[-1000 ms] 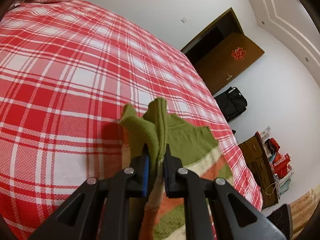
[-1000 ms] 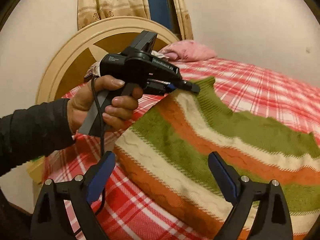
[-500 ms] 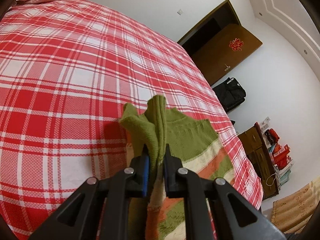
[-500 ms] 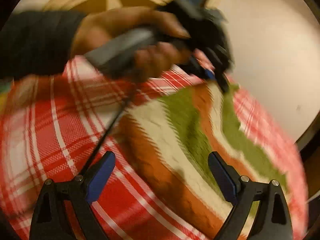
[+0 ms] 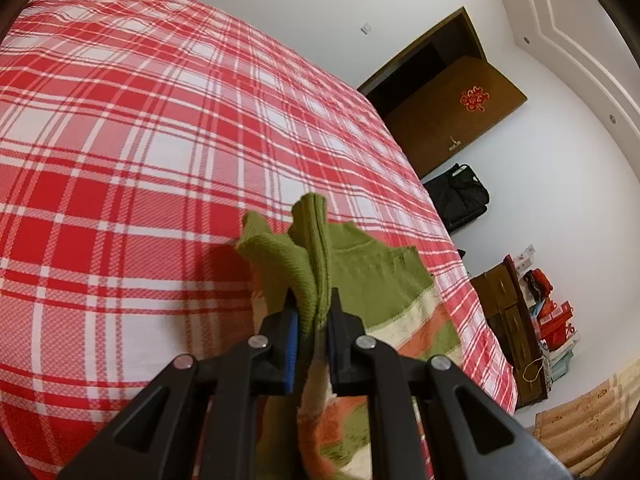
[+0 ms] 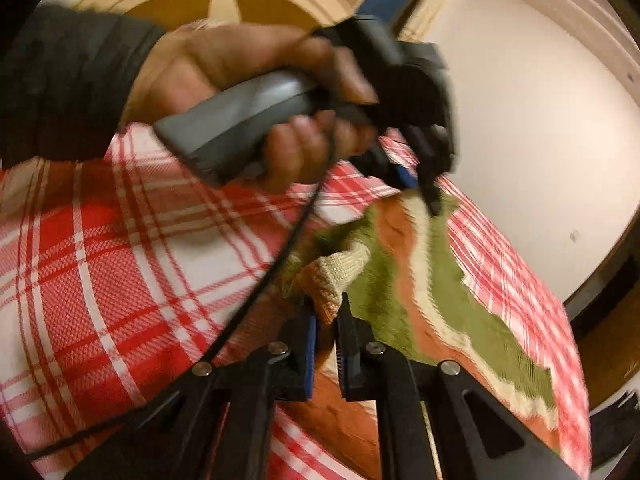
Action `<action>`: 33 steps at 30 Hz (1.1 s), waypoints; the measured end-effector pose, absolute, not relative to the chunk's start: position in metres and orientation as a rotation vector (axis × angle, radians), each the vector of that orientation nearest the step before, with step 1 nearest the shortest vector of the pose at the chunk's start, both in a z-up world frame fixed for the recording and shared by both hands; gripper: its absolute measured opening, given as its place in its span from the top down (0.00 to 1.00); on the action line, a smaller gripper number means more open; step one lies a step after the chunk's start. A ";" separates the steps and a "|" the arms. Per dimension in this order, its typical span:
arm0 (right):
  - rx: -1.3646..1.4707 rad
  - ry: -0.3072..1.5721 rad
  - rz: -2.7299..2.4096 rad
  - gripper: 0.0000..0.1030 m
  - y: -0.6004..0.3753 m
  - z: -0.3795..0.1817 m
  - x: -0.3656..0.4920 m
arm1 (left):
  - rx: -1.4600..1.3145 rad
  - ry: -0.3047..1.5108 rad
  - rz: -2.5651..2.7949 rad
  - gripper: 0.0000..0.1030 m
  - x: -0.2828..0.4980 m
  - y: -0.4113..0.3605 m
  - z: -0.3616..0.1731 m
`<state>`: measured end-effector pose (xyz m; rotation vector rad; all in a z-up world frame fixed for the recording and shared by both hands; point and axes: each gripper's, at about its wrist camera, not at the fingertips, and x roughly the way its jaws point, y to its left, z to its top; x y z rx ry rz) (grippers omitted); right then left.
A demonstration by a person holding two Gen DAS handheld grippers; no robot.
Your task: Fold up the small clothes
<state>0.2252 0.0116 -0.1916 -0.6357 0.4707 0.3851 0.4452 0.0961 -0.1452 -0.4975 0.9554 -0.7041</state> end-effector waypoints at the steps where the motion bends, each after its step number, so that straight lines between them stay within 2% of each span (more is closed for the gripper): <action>1: -0.611 0.469 0.380 0.93 0.001 -0.187 0.227 | -0.498 0.953 -0.705 0.89 0.445 0.093 -0.142; 8: -0.452 0.434 0.328 0.93 -0.056 -0.155 0.237 | -0.473 0.917 -0.733 0.89 0.443 0.054 -0.111; 17: -0.279 0.391 0.221 0.93 -0.138 -0.119 0.234 | -0.397 0.866 -0.805 0.89 0.443 -0.043 -0.076; 24: -0.180 0.425 0.130 0.93 -0.204 -0.123 0.227 | -0.338 0.917 -0.879 0.89 0.449 -0.136 -0.086; 33: -0.016 0.541 0.037 0.93 -0.286 -0.148 0.202 | -0.203 1.027 -0.915 0.88 0.442 -0.239 -0.133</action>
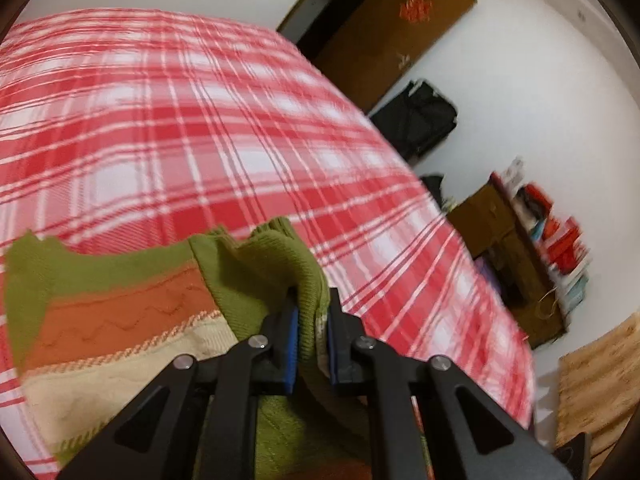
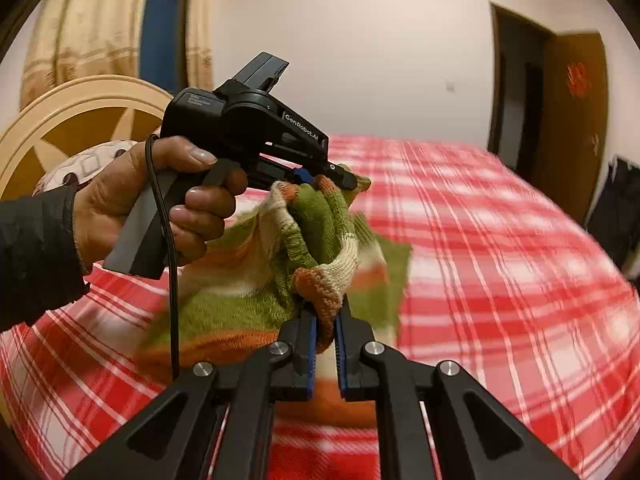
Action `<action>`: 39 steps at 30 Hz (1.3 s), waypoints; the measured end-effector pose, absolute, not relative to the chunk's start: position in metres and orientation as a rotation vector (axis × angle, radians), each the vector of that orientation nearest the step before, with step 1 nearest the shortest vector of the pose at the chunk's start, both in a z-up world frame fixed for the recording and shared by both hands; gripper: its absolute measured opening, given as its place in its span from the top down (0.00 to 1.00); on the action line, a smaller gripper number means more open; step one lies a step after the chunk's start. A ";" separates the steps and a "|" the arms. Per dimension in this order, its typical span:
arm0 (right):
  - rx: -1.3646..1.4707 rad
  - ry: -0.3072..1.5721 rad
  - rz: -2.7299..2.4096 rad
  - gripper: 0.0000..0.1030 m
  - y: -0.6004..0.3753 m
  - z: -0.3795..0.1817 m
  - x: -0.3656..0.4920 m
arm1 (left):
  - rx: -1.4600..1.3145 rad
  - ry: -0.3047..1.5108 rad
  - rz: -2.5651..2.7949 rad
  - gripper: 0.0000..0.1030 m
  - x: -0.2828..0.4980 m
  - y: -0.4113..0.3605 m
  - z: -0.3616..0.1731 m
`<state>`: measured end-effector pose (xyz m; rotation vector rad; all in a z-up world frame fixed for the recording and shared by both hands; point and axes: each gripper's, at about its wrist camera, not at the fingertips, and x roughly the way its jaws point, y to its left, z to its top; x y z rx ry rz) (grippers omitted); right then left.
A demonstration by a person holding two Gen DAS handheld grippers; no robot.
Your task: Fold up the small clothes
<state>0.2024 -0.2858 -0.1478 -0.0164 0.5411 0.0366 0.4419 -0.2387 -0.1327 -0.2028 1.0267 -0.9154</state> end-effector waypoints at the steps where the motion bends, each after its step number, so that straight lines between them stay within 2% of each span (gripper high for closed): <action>1: 0.007 0.560 0.033 0.93 -0.292 -0.153 0.201 | -0.180 1.033 -0.917 0.87 0.439 -0.247 -0.138; 6: 0.123 0.662 0.087 0.93 -0.314 -0.174 0.196 | -0.087 0.991 -0.919 0.82 0.421 -0.263 -0.134; 8: 0.170 0.693 0.114 0.92 -0.319 -0.179 0.195 | -0.054 0.945 -0.914 0.72 0.411 -0.259 -0.117; 9: 0.177 0.696 0.110 0.84 -0.322 -0.181 0.193 | -0.048 0.916 -0.921 0.63 0.407 -0.255 -0.109; 10: 0.180 0.693 0.099 0.68 -0.325 -0.180 0.191 | -0.029 0.878 -0.917 0.51 0.401 -0.249 -0.100; 11: 0.179 0.688 0.078 0.56 -0.328 -0.178 0.187 | -0.010 0.840 -0.908 0.44 0.396 -0.245 -0.093; 12: 0.175 0.677 0.049 0.33 -0.332 -0.175 0.183 | 0.002 0.800 -0.903 0.34 0.388 -0.236 -0.086; 13: 0.170 0.659 0.026 0.26 -0.335 -0.171 0.178 | 0.019 0.765 -0.888 0.31 0.379 -0.224 -0.080; 17: 0.170 0.579 0.035 0.26 -0.337 -0.146 0.173 | 0.067 0.740 -0.828 0.30 0.361 -0.189 -0.083; 19: 0.175 0.566 0.109 0.26 -0.327 -0.137 0.184 | 0.091 0.744 -0.777 0.25 0.350 -0.171 -0.096; 24: 0.184 0.656 0.152 0.27 -0.313 -0.150 0.224 | 0.117 0.812 -0.719 0.25 0.332 -0.149 -0.133; 26: 0.183 0.705 0.123 0.47 -0.312 -0.163 0.228 | 0.127 0.819 -0.699 0.23 0.323 -0.142 -0.149; 27: 0.187 0.720 0.115 0.75 -0.313 -0.168 0.226 | 0.143 0.815 -0.689 0.18 0.318 -0.140 -0.154; 28: 0.204 0.743 0.125 0.86 -0.315 -0.175 0.220 | 0.151 0.819 -0.686 0.13 0.313 -0.138 -0.160; 32: 0.168 0.802 0.112 0.90 -0.315 -0.195 0.198 | 0.153 0.871 -0.708 0.13 0.298 -0.132 -0.184; 37: 0.181 0.734 0.130 0.89 -0.324 -0.169 0.197 | 0.119 0.870 -0.699 0.11 0.302 -0.128 -0.182; 38: 0.203 0.709 0.131 0.87 -0.330 -0.160 0.201 | 0.113 0.876 -0.699 0.11 0.302 -0.128 -0.184; 39: 0.207 0.690 0.118 0.77 -0.333 -0.154 0.204 | 0.103 0.884 -0.699 0.11 0.303 -0.128 -0.186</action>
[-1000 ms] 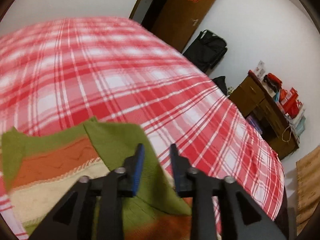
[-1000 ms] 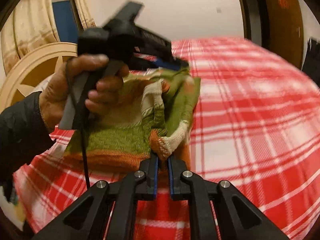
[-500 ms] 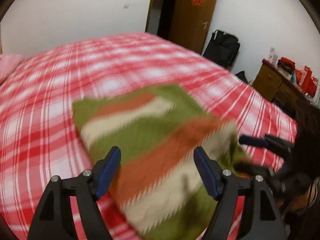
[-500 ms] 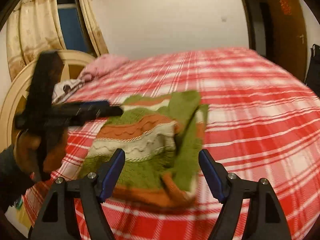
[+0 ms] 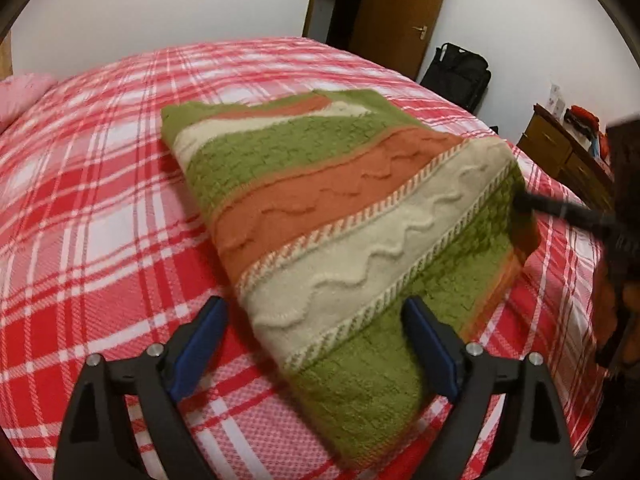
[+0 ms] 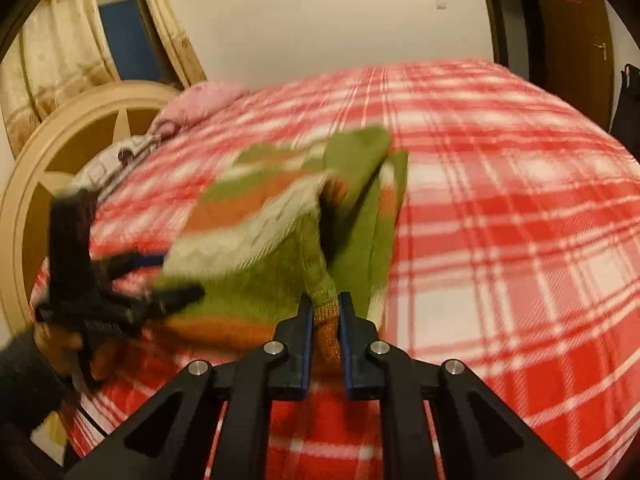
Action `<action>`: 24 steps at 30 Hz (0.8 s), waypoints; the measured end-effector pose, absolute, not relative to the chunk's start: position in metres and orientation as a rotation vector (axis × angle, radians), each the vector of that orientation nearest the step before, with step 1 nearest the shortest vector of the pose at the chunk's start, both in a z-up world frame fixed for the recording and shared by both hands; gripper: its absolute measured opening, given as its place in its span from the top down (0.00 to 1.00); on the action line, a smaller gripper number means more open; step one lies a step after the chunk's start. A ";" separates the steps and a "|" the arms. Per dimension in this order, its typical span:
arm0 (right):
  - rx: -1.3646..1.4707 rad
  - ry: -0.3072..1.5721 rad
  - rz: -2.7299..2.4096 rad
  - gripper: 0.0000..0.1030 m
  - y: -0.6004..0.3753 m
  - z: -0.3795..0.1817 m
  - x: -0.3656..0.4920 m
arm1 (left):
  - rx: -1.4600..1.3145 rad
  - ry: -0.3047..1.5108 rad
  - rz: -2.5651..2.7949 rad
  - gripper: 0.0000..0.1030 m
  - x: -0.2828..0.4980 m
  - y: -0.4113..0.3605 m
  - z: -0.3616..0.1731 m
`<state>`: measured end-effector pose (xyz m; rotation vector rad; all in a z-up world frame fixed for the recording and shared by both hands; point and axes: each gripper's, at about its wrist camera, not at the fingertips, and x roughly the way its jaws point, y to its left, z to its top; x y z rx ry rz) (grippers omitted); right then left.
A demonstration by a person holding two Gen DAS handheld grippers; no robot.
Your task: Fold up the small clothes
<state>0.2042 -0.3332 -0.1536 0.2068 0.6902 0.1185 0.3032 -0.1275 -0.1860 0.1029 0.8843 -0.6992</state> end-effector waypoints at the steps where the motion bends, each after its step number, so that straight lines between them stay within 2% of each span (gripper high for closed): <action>1: 0.192 0.657 0.088 0.62 -0.335 -0.144 0.208 | 0.089 0.887 -0.702 0.09 0.304 -0.126 -0.186; 2: 0.172 0.633 0.067 0.60 -0.334 -0.136 0.212 | 0.081 0.887 -0.704 0.08 0.304 -0.124 -0.187; 5: 0.141 0.577 0.100 0.59 -0.323 -0.107 0.227 | 0.049 0.905 -0.711 0.06 0.305 -0.119 -0.191; 8: 0.107 0.606 0.210 0.59 -0.299 -0.101 0.251 | 0.057 0.918 -0.732 0.02 0.303 -0.120 -0.193; 14: -0.077 0.874 0.109 0.60 -0.284 -0.172 0.287 | 0.084 0.911 -0.736 0.01 0.298 -0.123 -0.193; 17: 0.013 0.840 0.139 0.61 -0.304 -0.175 0.280 | 0.091 0.907 -0.736 0.00 0.295 -0.124 -0.193; 22: -0.030 0.817 0.193 0.59 -0.292 -0.148 0.272 | 0.063 0.916 -0.750 0.00 0.298 -0.121 -0.194; 24: 0.017 0.752 0.197 0.52 -0.301 -0.130 0.275 | 0.059 0.918 -0.752 0.00 0.298 -0.120 -0.195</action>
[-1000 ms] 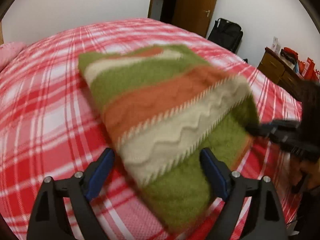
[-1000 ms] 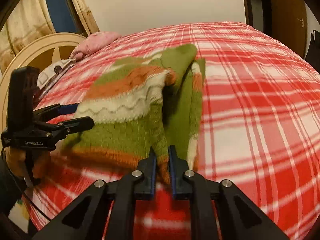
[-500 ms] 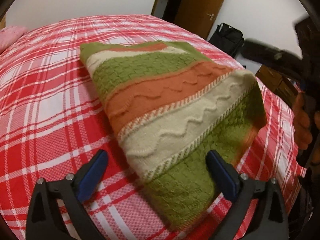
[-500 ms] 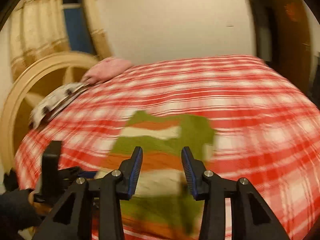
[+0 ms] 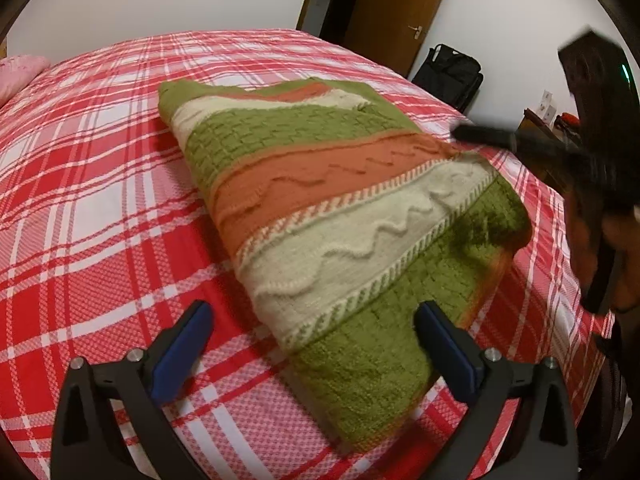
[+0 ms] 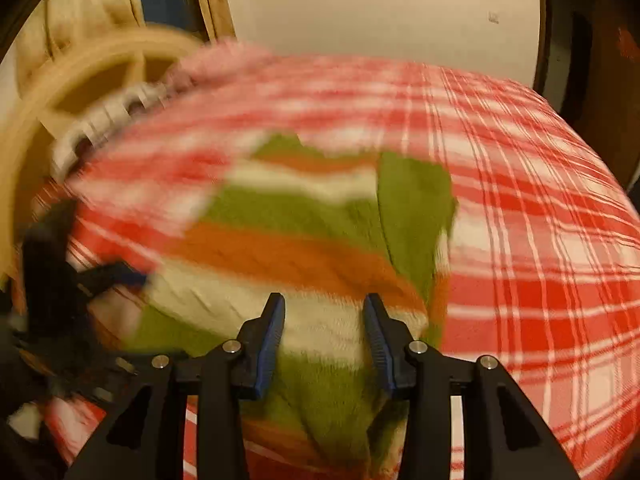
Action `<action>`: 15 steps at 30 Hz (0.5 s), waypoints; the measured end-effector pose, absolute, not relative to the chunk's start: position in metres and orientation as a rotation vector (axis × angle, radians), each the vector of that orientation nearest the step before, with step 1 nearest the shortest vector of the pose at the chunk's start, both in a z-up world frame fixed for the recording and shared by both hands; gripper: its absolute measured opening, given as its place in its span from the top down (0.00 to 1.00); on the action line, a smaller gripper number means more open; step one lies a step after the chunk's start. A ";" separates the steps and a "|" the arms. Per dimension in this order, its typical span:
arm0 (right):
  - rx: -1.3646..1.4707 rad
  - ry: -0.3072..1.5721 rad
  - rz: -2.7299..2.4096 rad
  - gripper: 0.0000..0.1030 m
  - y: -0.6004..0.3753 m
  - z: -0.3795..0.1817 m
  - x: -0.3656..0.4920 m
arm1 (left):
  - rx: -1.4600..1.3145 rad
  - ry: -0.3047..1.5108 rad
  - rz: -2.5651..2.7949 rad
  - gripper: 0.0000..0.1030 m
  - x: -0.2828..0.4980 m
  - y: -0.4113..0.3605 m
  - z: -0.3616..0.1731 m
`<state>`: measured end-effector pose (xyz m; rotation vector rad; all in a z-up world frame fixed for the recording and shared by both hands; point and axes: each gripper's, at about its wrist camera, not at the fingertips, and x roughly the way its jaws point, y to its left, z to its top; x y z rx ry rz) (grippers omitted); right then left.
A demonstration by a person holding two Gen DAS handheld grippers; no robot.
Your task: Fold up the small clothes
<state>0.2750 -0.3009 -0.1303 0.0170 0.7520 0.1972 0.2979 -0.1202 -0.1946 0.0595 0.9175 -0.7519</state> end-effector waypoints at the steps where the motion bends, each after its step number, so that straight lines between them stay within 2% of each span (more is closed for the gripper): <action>1: 0.009 0.727 0.173 0.49 -0.304 -0.124 0.279 | 0.061 0.917 -0.751 0.00 0.298 -0.120 -0.194; 4: -0.022 0.753 0.155 0.48 -0.304 -0.125 0.309 | 0.070 0.917 -0.746 0.00 0.298 -0.121 -0.195; 8: -0.028 0.898 0.102 0.48 -0.317 -0.169 0.349 | 0.086 0.916 -0.734 0.00 0.299 -0.124 -0.195; 10: 0.016 0.869 0.122 0.44 -0.325 -0.173 0.348 | 0.098 0.915 -0.728 0.00 0.299 -0.126 -0.195; 14: 0.015 0.846 0.119 0.43 -0.325 -0.169 0.337 | 0.108 0.918 -0.720 0.00 0.300 -0.127 -0.195; 15: 0.021 0.842 0.124 0.38 -0.326 -0.166 0.333 | 0.110 0.918 -0.718 0.00 0.301 -0.127 -0.195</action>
